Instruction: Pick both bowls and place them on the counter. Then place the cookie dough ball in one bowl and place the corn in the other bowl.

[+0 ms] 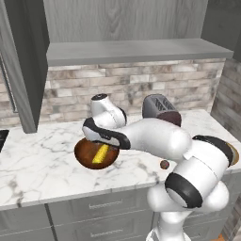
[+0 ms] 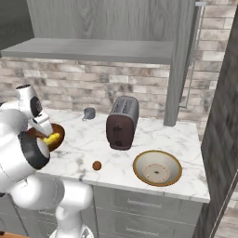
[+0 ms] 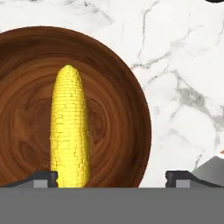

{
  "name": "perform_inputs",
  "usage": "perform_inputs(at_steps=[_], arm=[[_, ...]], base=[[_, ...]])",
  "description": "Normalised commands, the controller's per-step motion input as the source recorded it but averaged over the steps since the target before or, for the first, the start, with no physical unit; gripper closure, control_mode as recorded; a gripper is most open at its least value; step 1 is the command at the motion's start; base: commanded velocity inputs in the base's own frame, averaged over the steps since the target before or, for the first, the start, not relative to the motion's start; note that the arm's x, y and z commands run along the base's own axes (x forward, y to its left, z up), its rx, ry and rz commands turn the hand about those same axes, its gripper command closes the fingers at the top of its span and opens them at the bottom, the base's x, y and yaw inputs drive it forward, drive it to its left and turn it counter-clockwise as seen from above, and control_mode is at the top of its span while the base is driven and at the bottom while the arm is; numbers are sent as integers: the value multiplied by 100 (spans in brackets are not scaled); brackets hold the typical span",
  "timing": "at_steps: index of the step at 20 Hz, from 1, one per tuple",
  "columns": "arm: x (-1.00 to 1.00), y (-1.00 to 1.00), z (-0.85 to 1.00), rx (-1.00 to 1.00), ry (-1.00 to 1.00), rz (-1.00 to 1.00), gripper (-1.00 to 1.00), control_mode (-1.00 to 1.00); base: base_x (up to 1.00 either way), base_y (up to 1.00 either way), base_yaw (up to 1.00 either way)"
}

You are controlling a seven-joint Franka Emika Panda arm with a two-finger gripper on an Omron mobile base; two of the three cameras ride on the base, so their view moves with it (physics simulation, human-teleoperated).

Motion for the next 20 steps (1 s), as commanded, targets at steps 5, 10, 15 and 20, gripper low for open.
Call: perform_inputs(at_steps=[5,10,15,20], arm=[[-65,-65,39,0,-3,0,-100,-100],[-61,-82,37,0,-6,0,-100,-100],[-48,-83,24,0,-2,1,-100,-100],[-26,-68,3,0,0,9,-100,-100]], base=[[0,0,0],[0,0,0],[0,0,0],[0,0,0]])
